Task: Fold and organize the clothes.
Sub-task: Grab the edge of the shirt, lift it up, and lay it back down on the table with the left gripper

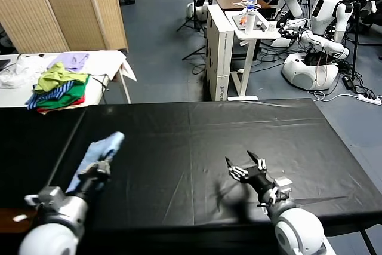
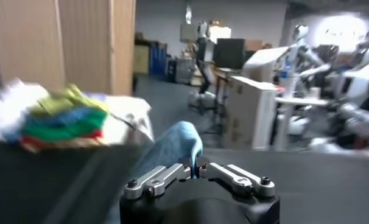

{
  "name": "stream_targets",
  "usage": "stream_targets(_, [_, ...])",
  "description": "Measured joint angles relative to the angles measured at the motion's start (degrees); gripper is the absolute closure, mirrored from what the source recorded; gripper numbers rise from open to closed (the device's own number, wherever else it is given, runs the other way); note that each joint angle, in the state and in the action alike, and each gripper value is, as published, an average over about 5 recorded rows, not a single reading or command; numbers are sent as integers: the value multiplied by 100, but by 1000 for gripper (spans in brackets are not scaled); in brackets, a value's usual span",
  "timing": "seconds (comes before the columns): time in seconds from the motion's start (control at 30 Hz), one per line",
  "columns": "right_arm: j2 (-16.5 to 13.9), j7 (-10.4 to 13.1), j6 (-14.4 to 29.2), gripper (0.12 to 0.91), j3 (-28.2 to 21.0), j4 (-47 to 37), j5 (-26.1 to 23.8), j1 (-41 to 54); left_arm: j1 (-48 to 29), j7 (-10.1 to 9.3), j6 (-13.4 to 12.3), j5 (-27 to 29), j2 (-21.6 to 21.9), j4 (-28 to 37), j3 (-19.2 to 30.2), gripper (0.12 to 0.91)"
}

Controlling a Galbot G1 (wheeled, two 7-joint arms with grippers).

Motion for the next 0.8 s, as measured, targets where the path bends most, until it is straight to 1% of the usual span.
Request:
stream_targets(0.3, [39,2,-5,118,-13,0,-66,-22,-304,-18,-7,626,-908,286,1147,860])
stream_targets(0.5, [36,6,-16,118,-45,-7,-52,-10,-460,36,11,922,-1438,508,1552,860])
stream_targets(0.6, [26,13,-64,118,-109,-2,57,20,-465,159,56,1126,-1589,589,1642,856])
stream_targets(0.63, [15,19,-94,118,-137,0,121,37,-452,223,64,1206,-1616,605,1665,838])
stream_targets(0.7, [-17,38,-171,118,-212,2,283,82,-412,357,66,1358,-1642,614,1704,763])
stream_targets(0.8, [-67,109,-317,118,-374,2,582,170,-339,543,70,1455,-1655,577,1733,599])
